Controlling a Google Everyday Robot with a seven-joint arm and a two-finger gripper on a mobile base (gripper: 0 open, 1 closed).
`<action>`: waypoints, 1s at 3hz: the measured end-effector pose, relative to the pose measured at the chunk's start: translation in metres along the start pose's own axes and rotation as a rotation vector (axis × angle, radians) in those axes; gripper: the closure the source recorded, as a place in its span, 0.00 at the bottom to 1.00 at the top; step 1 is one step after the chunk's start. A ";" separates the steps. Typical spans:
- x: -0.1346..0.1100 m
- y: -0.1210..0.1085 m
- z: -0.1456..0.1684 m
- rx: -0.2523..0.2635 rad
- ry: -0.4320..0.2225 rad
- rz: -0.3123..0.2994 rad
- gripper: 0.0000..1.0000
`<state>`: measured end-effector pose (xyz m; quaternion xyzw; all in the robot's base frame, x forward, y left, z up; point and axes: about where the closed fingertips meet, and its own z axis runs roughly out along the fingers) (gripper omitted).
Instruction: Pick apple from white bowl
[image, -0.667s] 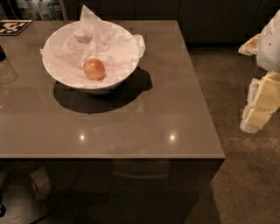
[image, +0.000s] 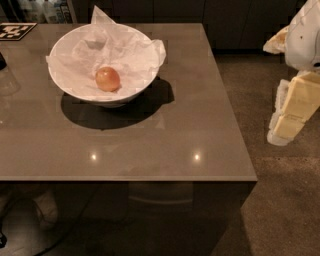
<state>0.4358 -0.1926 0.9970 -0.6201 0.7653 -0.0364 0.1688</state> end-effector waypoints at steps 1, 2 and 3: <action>-0.047 0.003 -0.022 0.032 -0.014 -0.094 0.00; -0.051 0.004 -0.026 0.049 -0.020 -0.103 0.00; -0.086 -0.009 -0.017 0.066 -0.081 -0.110 0.00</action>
Offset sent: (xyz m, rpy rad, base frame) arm -0.0012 0.0315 0.0198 -0.0203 -0.0192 0.0658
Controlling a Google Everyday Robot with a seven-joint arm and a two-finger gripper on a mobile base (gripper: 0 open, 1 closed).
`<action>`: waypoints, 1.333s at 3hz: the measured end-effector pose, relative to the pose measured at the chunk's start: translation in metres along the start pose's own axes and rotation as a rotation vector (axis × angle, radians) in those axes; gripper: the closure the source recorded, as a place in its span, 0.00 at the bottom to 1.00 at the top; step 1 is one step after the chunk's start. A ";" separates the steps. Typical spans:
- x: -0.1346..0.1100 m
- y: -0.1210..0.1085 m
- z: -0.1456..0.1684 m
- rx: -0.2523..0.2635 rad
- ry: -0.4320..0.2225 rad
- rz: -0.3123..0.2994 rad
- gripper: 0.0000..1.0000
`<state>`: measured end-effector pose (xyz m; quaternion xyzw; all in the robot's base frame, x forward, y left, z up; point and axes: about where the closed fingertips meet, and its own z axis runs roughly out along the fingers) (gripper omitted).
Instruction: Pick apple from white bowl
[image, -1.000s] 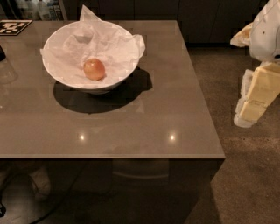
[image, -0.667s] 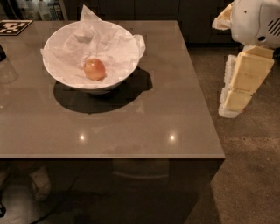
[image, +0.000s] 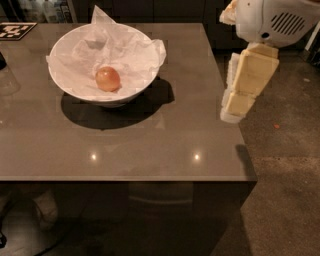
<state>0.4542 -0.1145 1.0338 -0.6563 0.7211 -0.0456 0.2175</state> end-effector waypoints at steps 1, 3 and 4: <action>-0.038 -0.027 0.011 -0.009 -0.031 -0.003 0.00; -0.070 -0.042 0.015 -0.034 -0.036 -0.092 0.00; -0.071 -0.053 0.017 0.004 -0.047 -0.054 0.00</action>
Offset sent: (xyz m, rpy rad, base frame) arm 0.0653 0.0825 0.0079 -0.1052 0.1047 0.2447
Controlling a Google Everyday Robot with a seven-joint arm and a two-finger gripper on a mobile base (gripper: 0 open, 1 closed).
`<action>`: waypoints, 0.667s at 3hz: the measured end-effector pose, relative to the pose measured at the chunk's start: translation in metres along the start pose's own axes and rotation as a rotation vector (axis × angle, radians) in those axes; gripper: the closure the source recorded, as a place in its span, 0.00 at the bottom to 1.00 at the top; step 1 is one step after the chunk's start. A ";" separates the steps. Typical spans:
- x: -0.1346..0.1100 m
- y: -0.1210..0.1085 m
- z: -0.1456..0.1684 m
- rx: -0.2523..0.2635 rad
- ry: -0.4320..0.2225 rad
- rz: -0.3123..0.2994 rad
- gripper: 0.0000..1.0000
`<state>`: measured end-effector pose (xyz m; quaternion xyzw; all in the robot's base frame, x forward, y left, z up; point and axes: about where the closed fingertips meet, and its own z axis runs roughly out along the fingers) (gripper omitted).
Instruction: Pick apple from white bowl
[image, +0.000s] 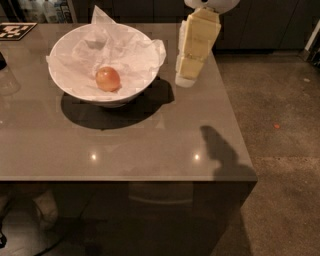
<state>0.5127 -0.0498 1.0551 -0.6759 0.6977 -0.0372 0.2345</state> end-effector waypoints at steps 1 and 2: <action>-0.001 -0.031 0.011 0.022 -0.035 0.084 0.00; -0.009 -0.074 0.026 0.050 -0.047 0.150 0.00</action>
Offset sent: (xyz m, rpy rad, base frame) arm 0.1246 0.0118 0.0043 0.0904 0.0255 -0.2097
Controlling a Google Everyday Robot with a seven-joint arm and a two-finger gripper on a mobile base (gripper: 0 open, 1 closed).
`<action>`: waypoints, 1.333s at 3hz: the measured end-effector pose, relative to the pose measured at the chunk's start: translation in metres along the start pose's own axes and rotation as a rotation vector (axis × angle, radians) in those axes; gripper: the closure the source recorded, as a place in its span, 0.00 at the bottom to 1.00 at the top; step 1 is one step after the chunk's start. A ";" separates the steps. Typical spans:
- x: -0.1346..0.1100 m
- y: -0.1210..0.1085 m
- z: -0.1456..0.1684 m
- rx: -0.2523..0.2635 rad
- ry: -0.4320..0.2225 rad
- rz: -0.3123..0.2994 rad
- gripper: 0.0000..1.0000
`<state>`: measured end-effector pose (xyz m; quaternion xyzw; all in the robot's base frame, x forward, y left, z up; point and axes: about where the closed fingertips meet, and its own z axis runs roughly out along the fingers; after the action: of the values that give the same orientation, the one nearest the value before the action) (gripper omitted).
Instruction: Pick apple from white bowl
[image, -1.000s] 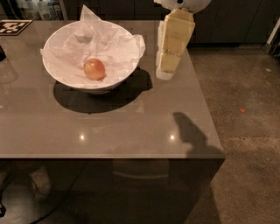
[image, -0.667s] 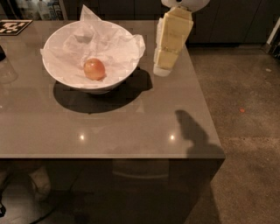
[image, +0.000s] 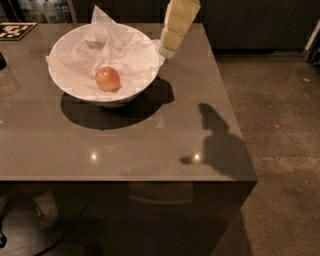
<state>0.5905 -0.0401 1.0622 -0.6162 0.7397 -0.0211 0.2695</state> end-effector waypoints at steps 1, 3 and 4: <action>0.000 0.001 0.001 0.000 -0.001 -0.002 0.00; -0.020 -0.011 0.060 -0.108 -0.026 -0.027 0.00; -0.034 -0.020 0.105 -0.176 -0.002 -0.048 0.00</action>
Offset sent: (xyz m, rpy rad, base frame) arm 0.0232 0.0265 -0.0317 0.0408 0.0629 0.0955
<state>0.6565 0.0180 0.9931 -0.6552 0.7233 0.0381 0.2145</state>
